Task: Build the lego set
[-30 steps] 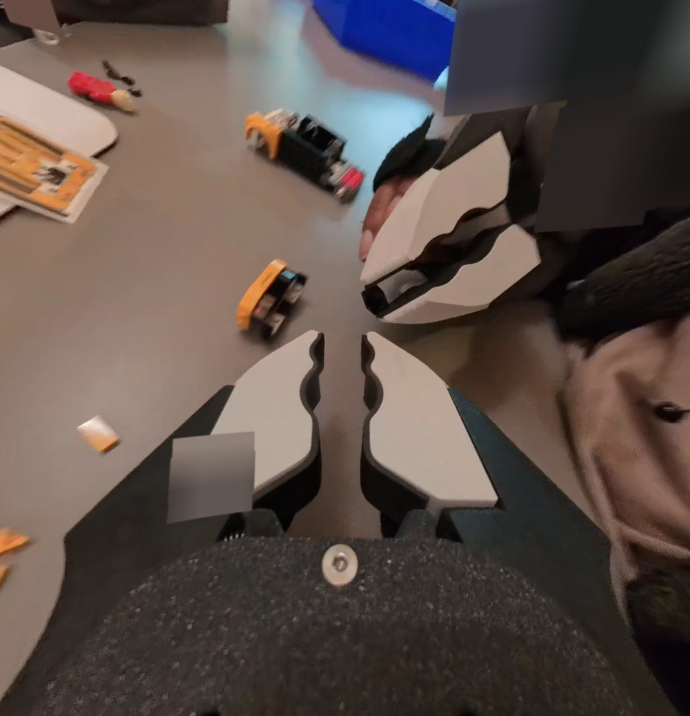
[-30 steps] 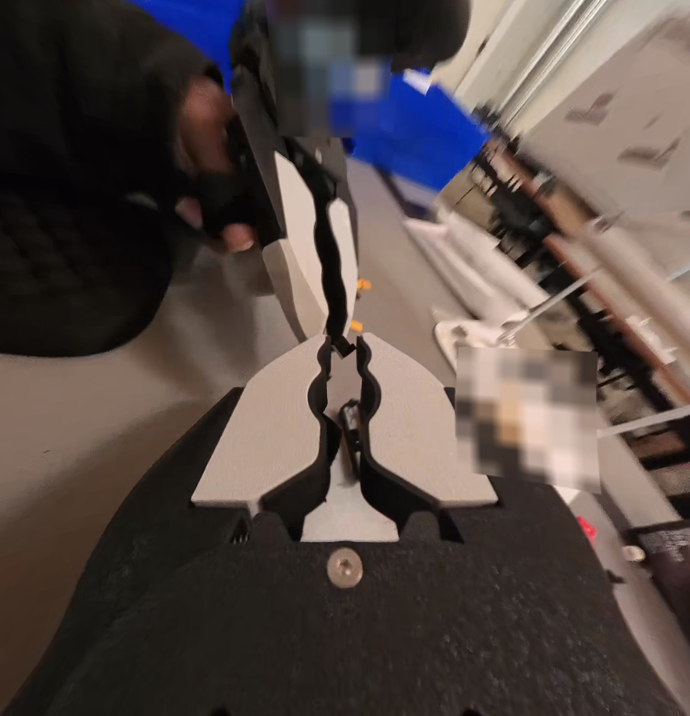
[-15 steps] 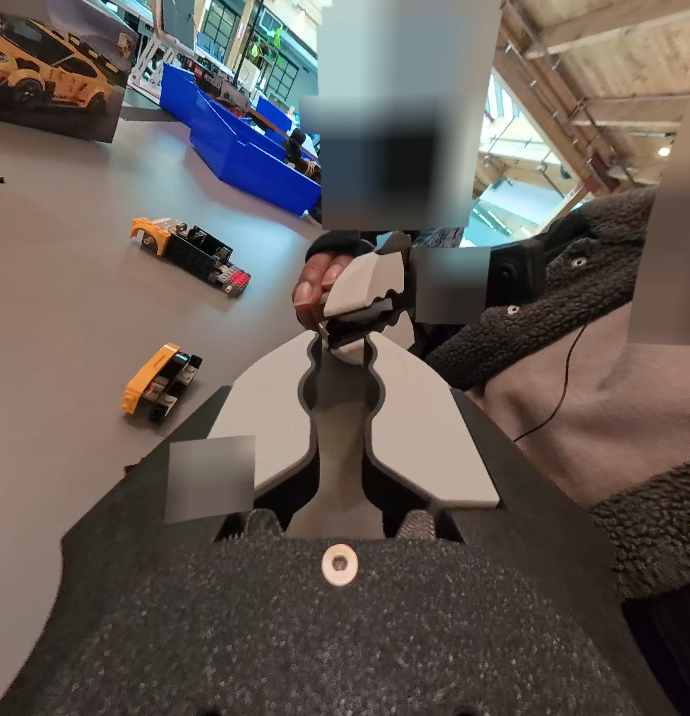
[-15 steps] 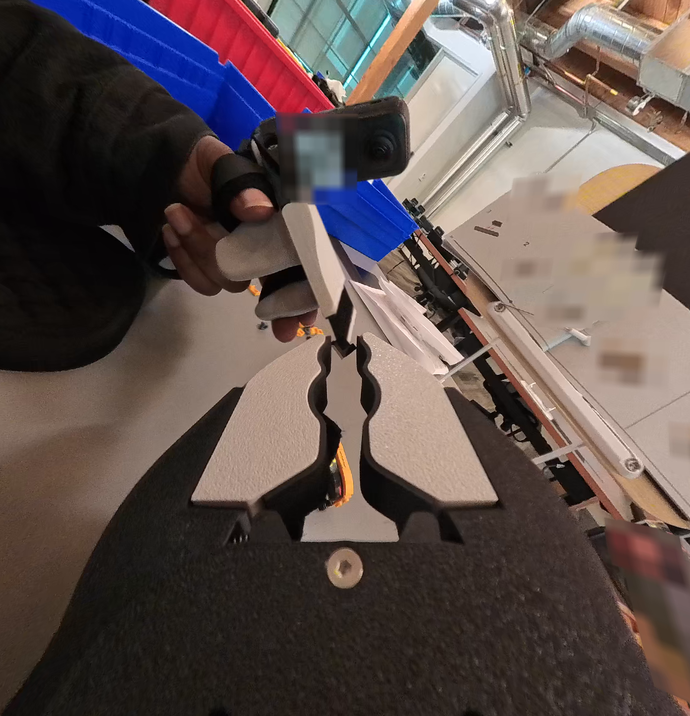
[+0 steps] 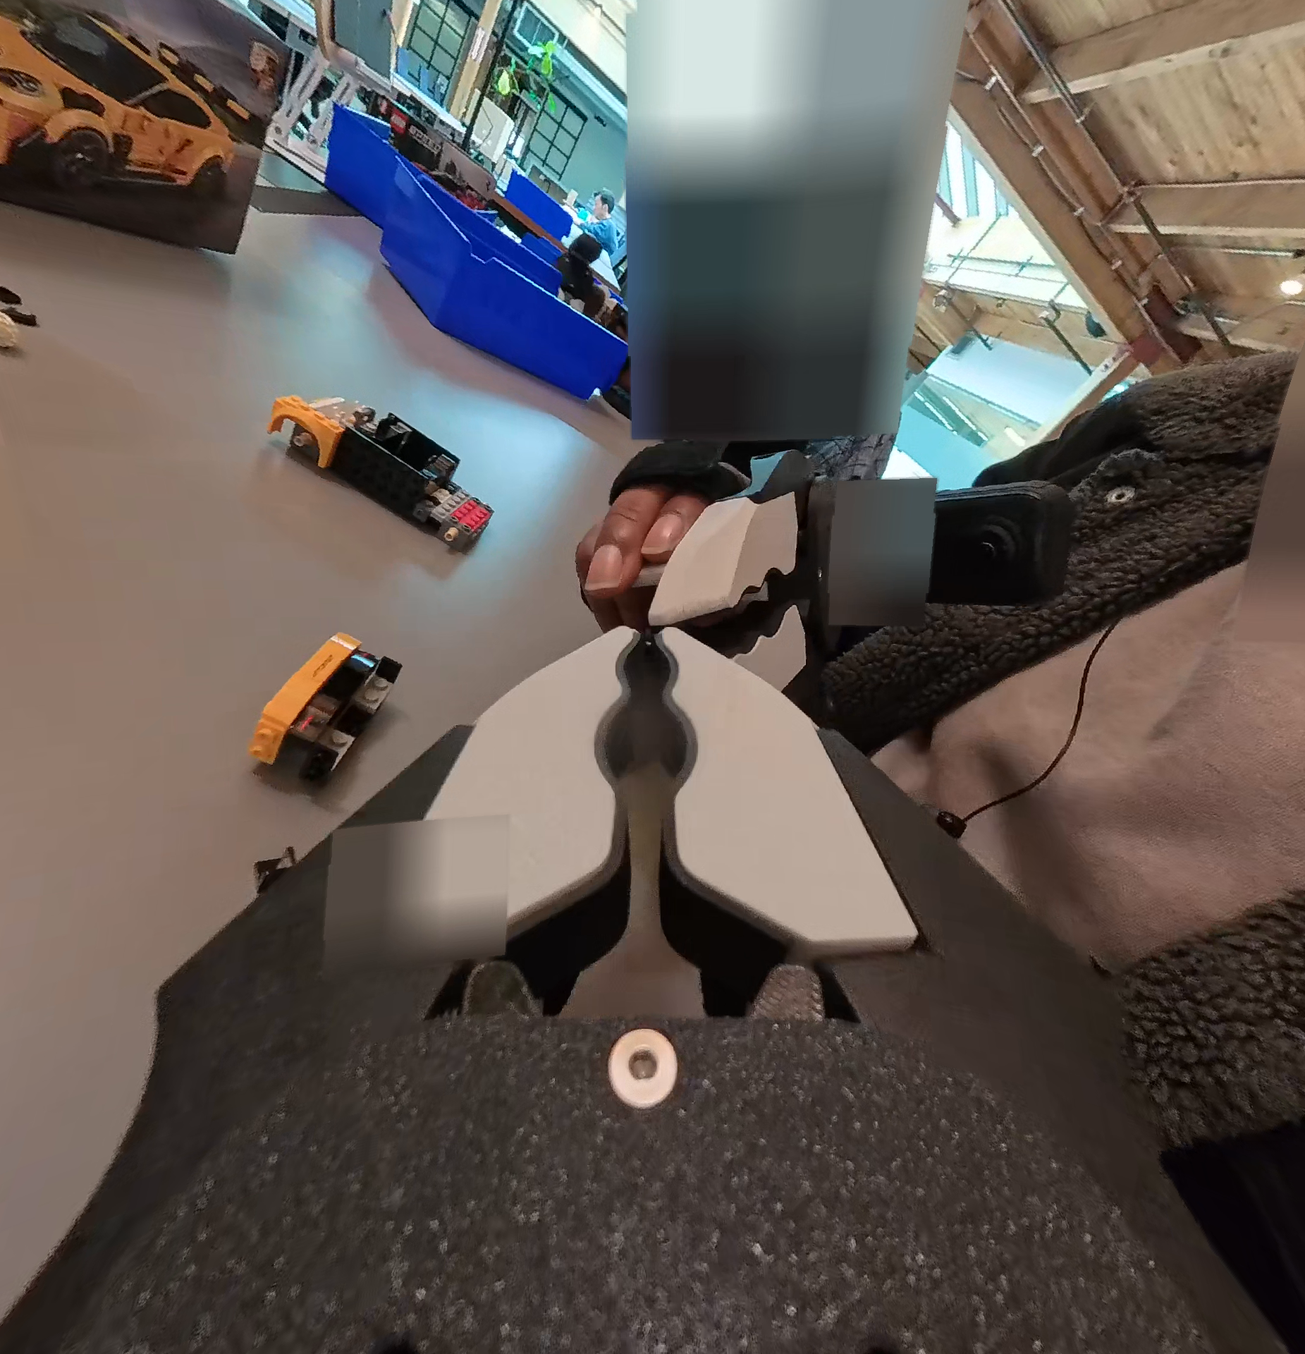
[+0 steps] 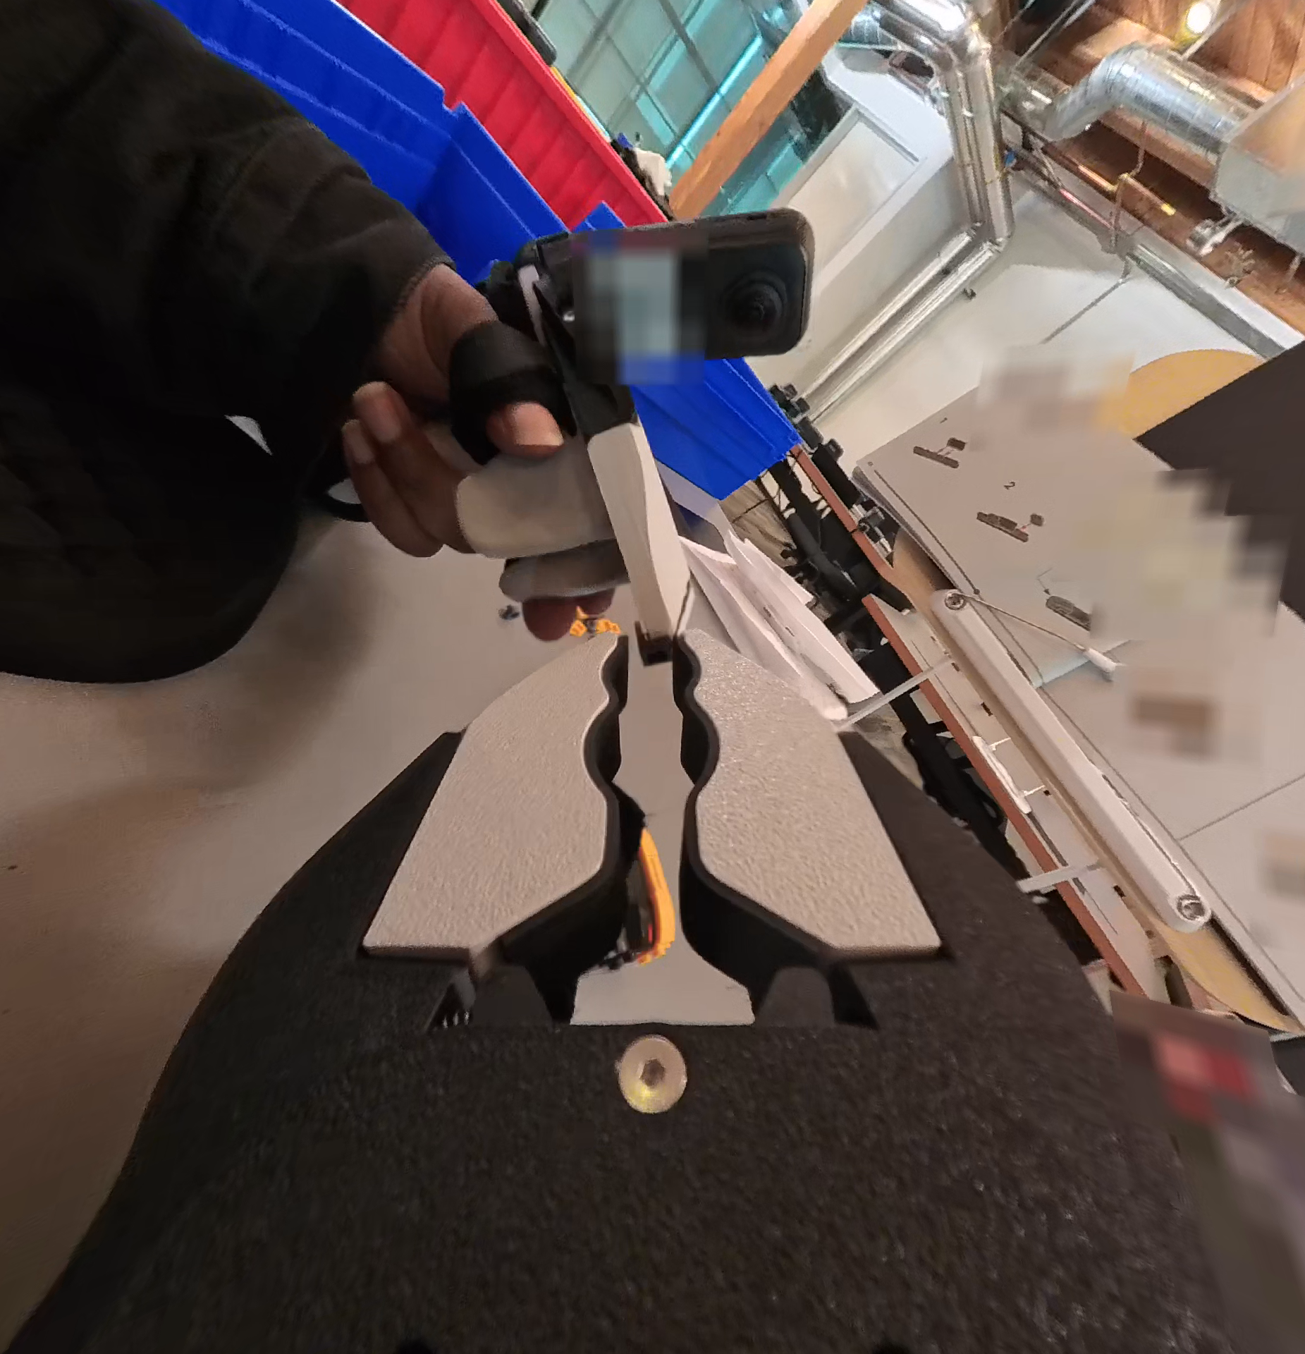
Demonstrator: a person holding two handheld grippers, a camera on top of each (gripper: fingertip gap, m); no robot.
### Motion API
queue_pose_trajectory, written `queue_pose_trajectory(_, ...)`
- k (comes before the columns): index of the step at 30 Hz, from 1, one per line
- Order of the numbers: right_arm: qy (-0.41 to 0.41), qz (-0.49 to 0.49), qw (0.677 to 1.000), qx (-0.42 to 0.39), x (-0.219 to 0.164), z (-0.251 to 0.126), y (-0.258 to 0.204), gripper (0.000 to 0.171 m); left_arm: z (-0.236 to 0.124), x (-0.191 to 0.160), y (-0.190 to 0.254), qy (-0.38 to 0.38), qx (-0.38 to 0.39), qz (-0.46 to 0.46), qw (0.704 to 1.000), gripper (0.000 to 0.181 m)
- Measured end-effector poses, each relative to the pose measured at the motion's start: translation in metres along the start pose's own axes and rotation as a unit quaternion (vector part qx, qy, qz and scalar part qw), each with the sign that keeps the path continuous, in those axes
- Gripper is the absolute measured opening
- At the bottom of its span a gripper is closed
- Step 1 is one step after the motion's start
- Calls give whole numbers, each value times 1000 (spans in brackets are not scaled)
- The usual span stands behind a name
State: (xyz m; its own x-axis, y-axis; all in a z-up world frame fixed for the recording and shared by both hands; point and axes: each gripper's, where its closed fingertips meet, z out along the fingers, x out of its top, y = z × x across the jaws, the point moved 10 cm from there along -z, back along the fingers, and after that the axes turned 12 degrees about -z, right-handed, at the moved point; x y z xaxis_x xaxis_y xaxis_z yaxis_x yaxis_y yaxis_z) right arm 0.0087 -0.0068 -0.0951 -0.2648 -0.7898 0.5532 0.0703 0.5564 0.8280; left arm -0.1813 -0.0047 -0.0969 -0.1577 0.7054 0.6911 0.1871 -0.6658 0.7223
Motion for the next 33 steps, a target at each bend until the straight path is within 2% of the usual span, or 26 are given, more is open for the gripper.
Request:
queue_pose_trajectory(4,1,18,1000,14,-2,0,0,11,-3,-1,3,-18,19,33,999,0)
queue_pose_trajectory(10,-3,14,1000,0,-2,0,1,7,-4,0,-2,-4,26,17,1000,2)
queue_pose_trajectory(14,-5,10,1000,-1,-3,-1,1,7,-2,0,-4,5,20,-1,1000,16)
queue_pose_trajectory(16,-6,7,1000,0,-2,0,1,7,1,-2,-4,-3,12,-7,1000,17)
queue_pose_trajectory(23,-9,7,1000,0,-3,0,0,6,1,-2,-4,-4,-2,-15,1000,4)
queue_pose_trajectory(28,-25,27,999,0,-13,-1,10,8,-9,2,-11,22,46,-19,999,4)
queue_pose_trajectory(33,-48,133,990,23,-36,-10,30,9,-38,14,-15,68,168,8,983,6)
